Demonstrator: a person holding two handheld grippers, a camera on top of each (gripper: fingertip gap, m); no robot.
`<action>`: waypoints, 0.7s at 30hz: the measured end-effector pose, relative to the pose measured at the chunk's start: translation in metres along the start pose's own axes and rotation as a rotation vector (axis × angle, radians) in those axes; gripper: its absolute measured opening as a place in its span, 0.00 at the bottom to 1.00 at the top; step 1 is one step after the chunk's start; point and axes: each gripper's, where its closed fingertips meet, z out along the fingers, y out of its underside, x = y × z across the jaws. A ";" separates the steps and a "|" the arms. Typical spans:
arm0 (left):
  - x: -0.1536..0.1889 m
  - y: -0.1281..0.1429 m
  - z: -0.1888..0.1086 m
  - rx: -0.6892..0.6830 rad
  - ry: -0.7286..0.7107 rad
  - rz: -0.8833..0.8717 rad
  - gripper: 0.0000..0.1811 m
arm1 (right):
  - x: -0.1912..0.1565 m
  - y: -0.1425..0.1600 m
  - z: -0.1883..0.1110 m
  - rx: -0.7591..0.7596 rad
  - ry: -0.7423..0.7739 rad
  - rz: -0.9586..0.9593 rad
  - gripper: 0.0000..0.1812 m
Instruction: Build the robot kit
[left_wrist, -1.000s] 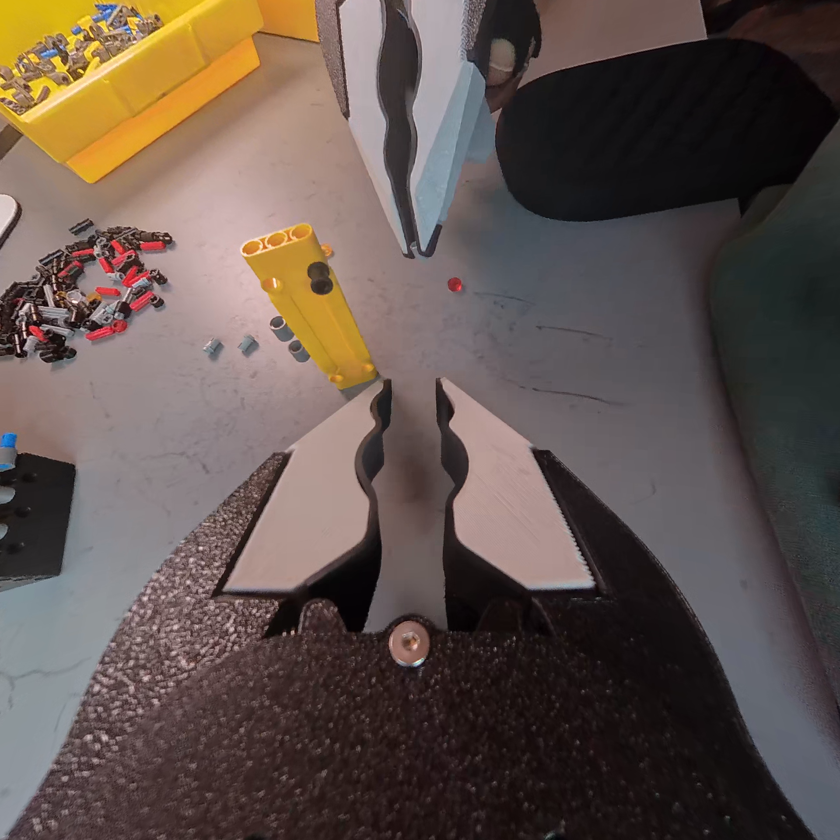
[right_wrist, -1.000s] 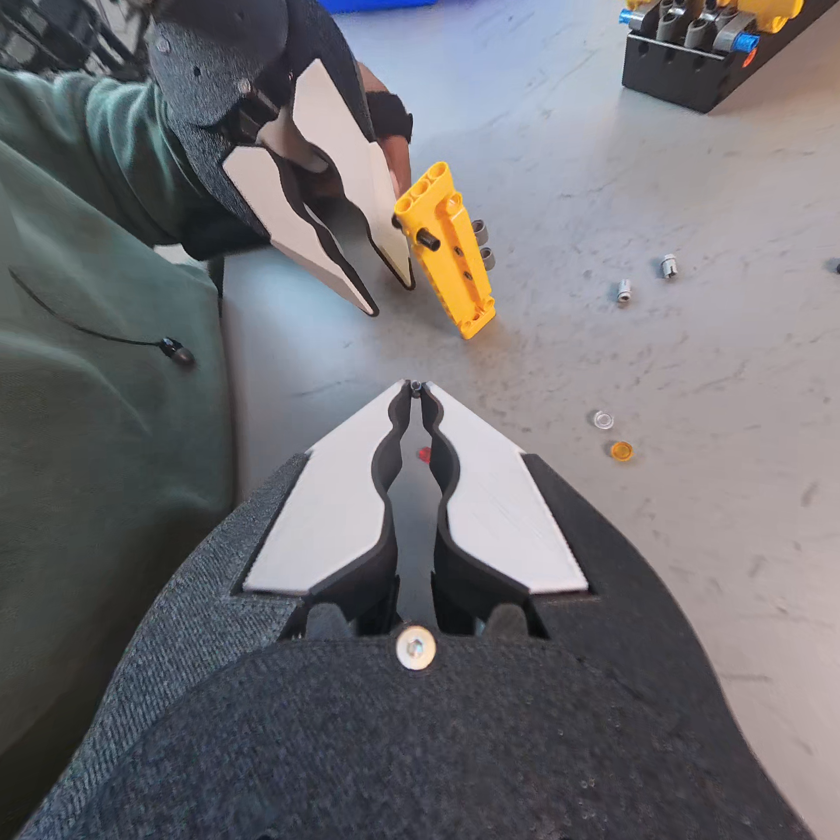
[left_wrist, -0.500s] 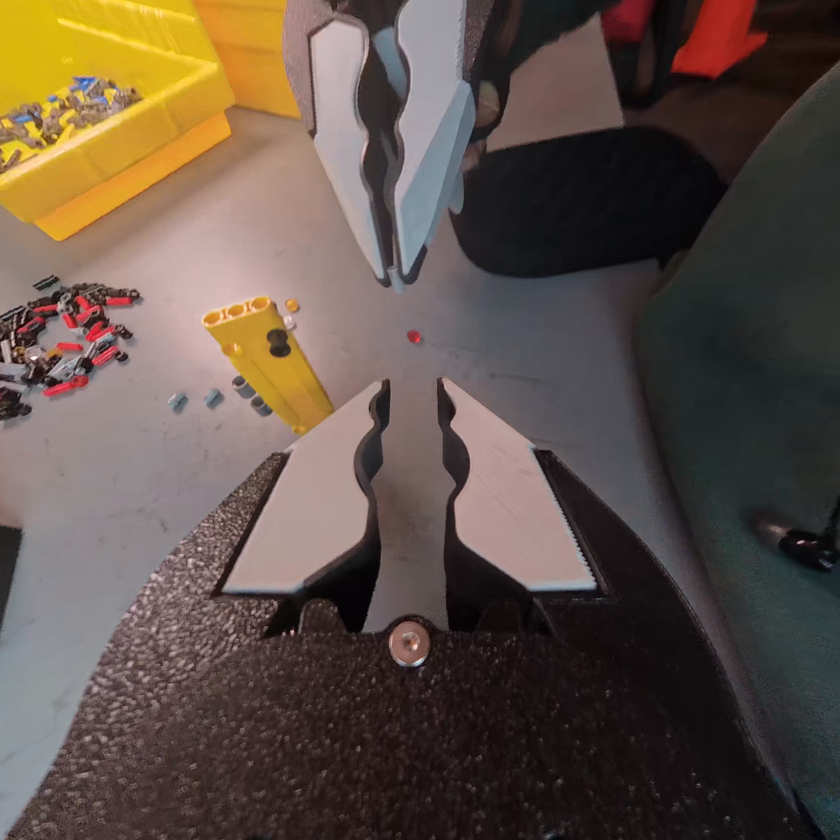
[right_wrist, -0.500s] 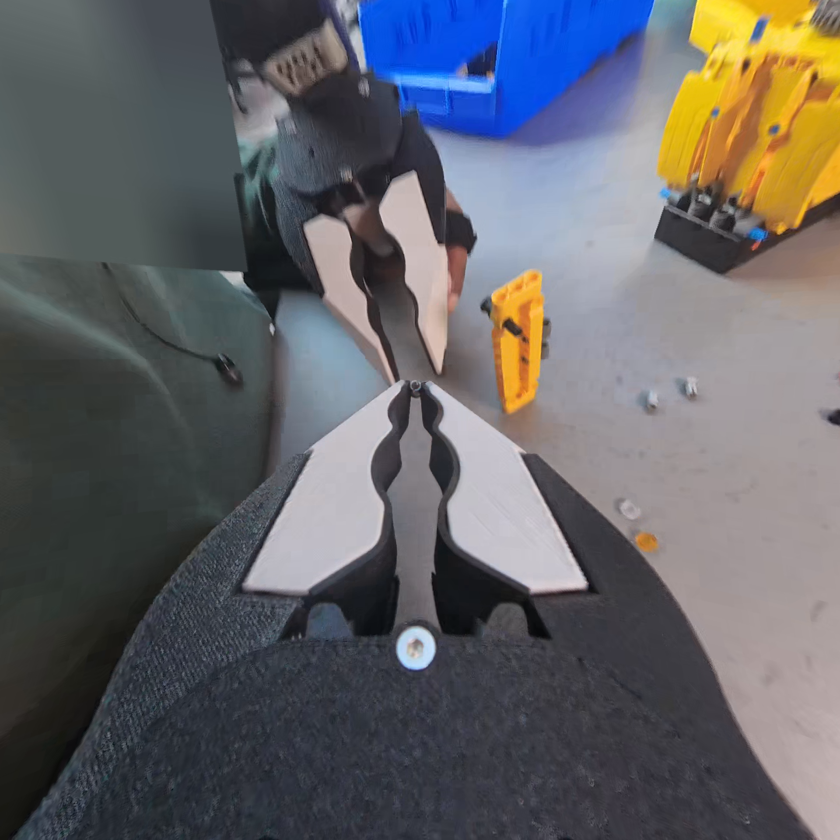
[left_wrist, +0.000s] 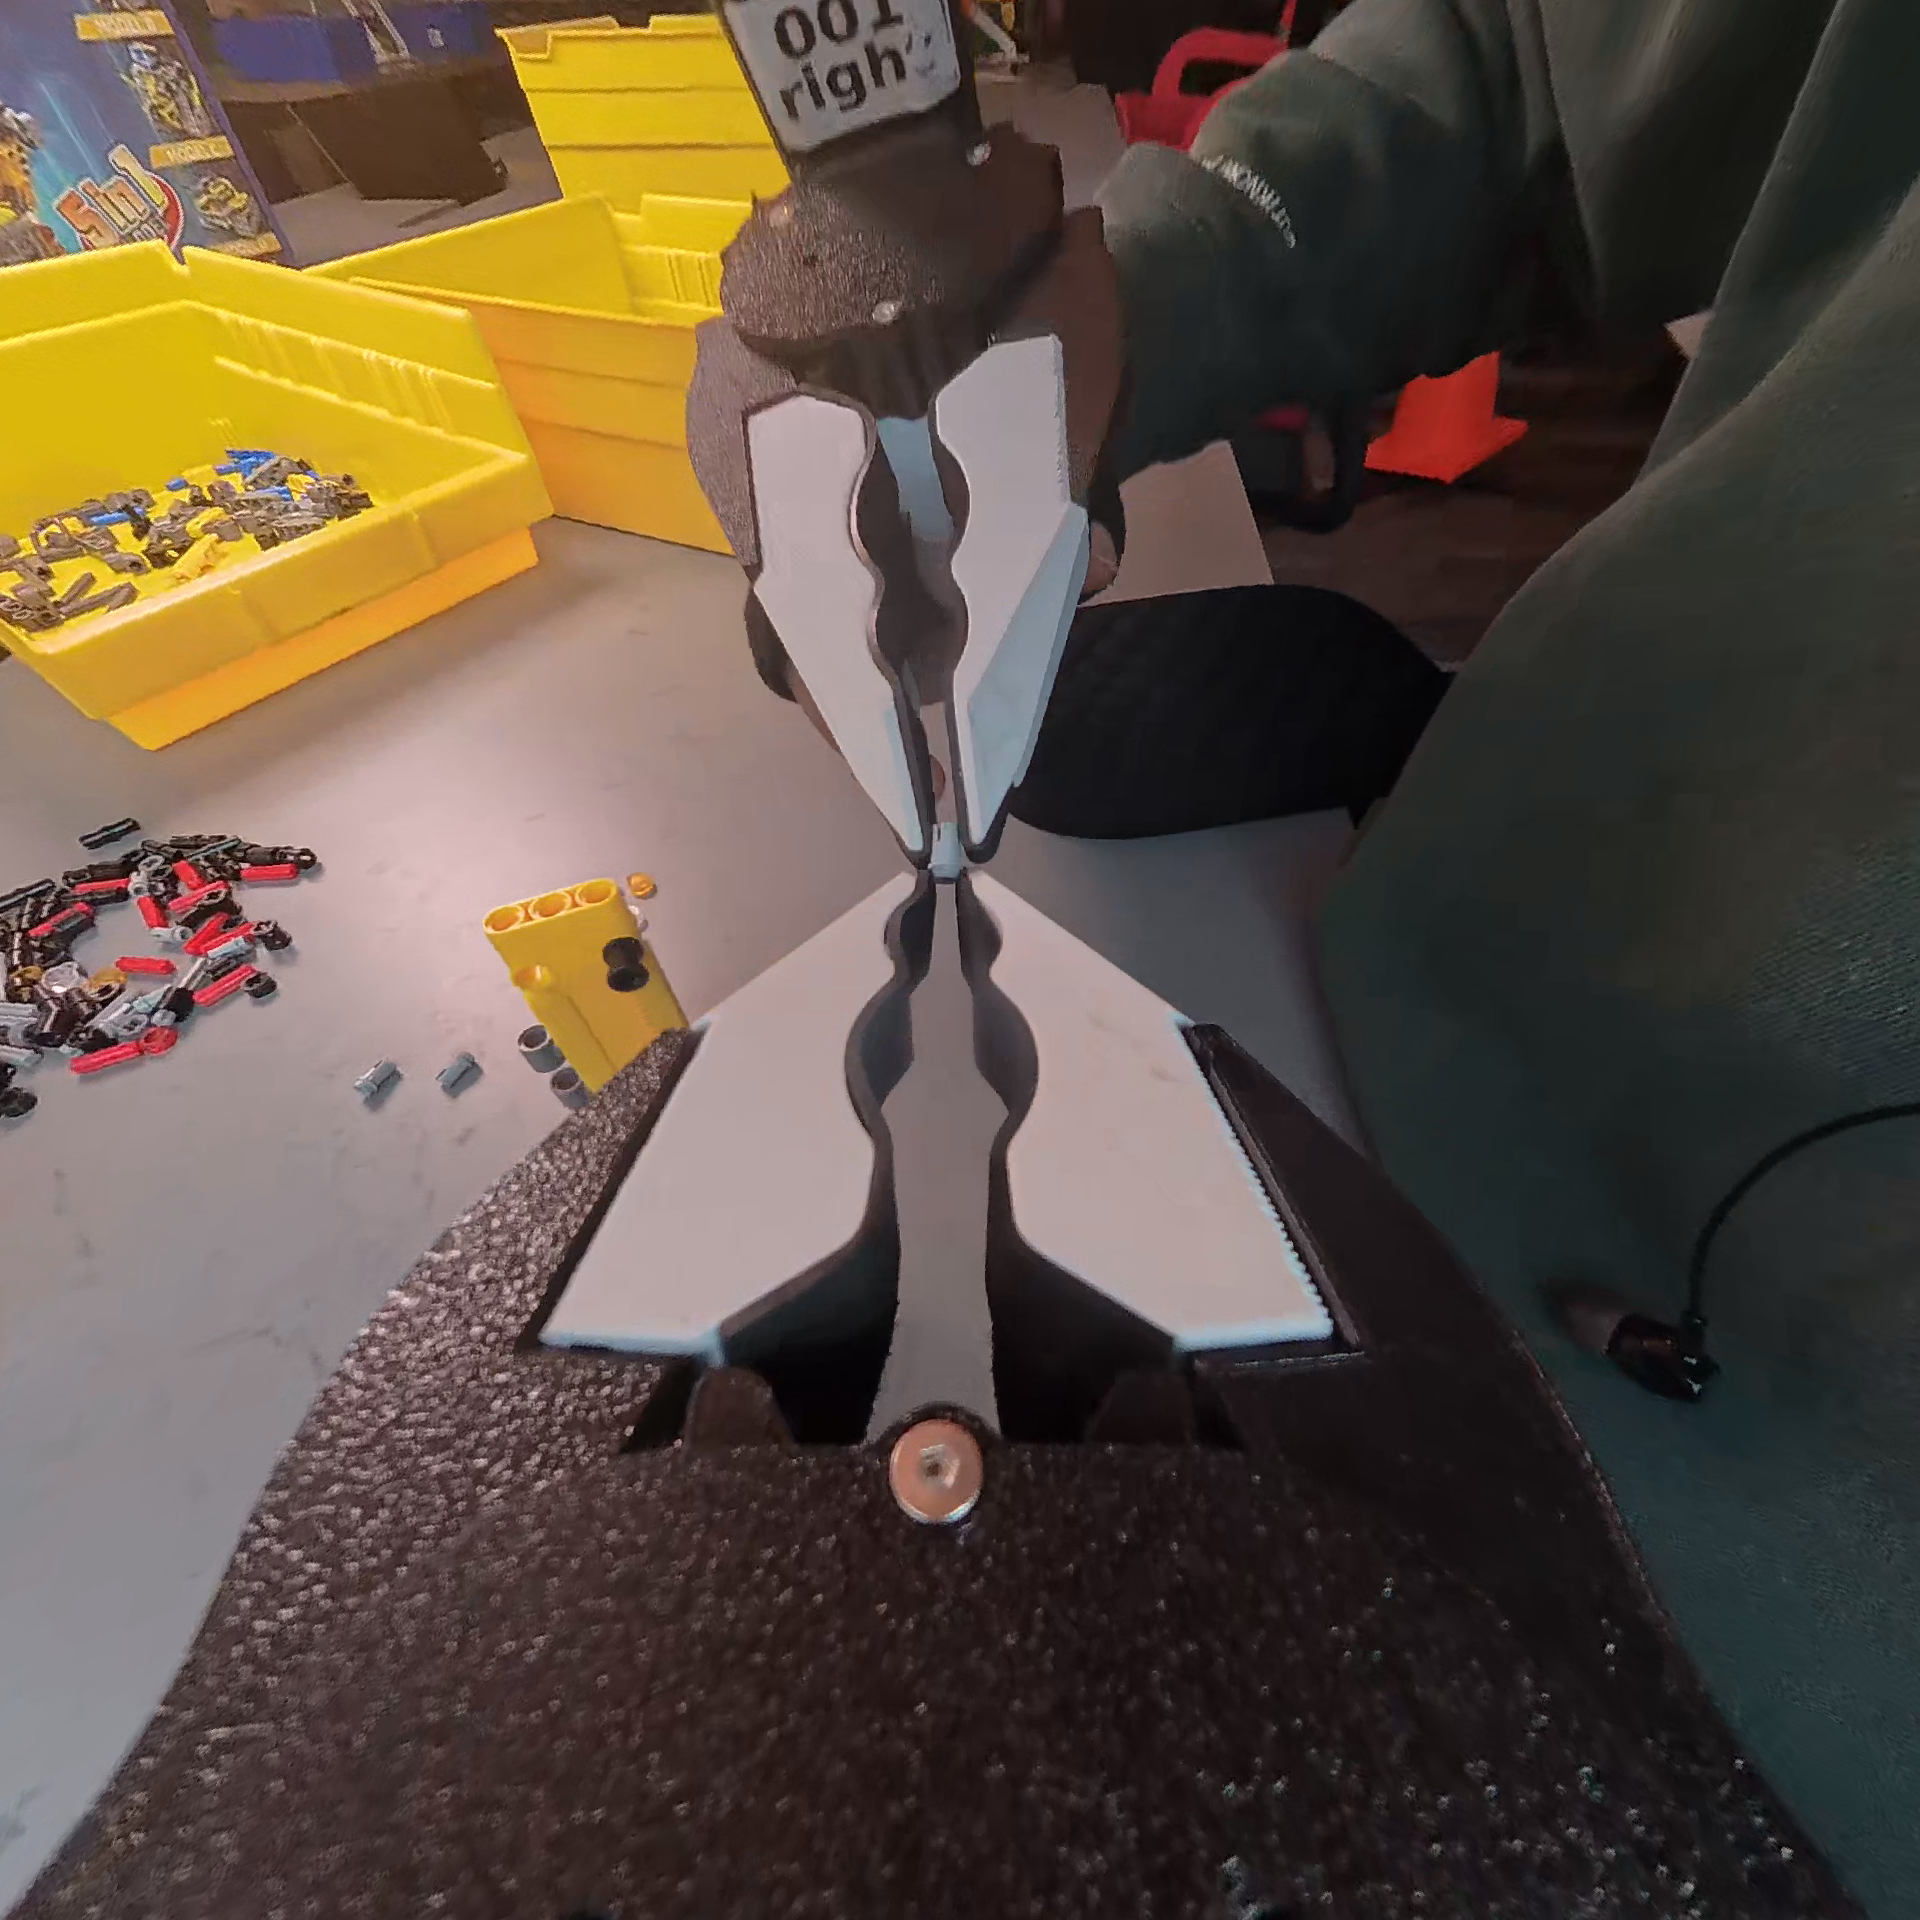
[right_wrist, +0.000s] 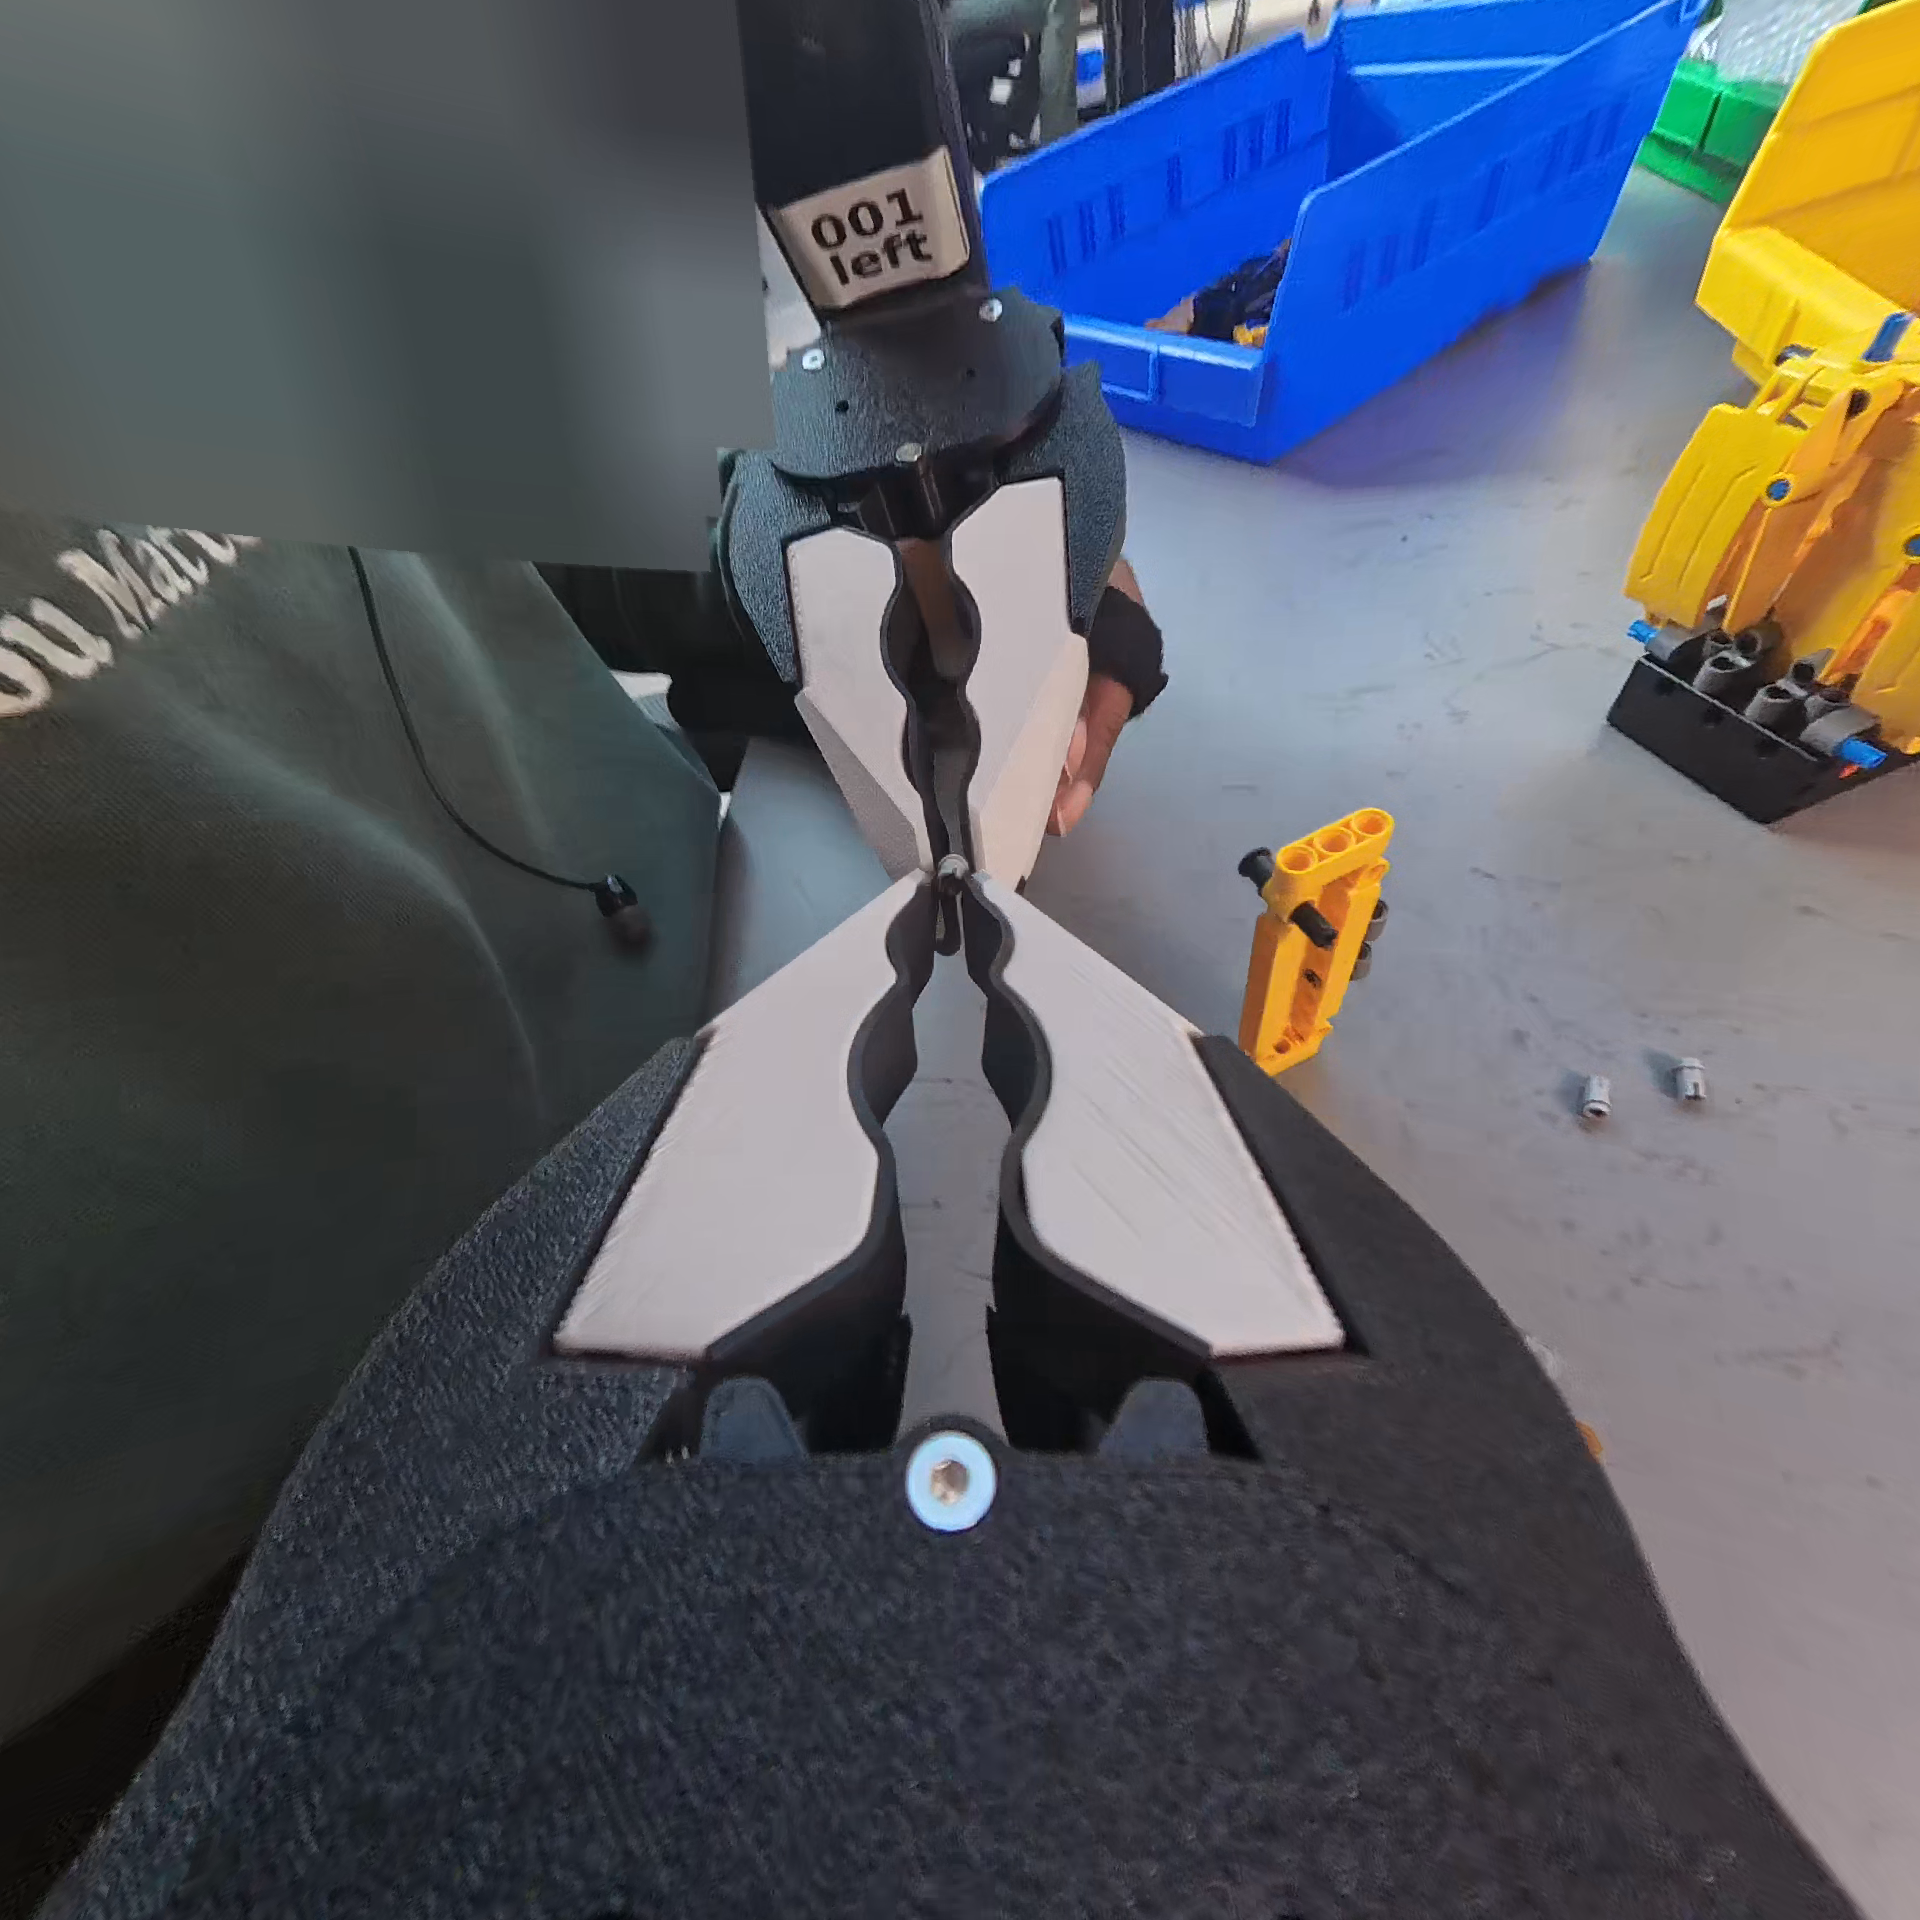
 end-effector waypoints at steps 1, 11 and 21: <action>0.000 0.003 0.001 -0.020 -0.003 0.010 0.02 | 0.000 0.004 0.000 -0.047 0.013 -0.037 0.03; 0.000 0.016 0.006 -0.084 0.004 -0.004 0.01 | 0.004 0.018 0.004 -0.279 0.091 -0.251 0.03; 0.002 0.007 0.002 -0.024 0.043 -0.063 0.01 | 0.002 0.009 0.003 -0.220 0.119 -0.269 0.05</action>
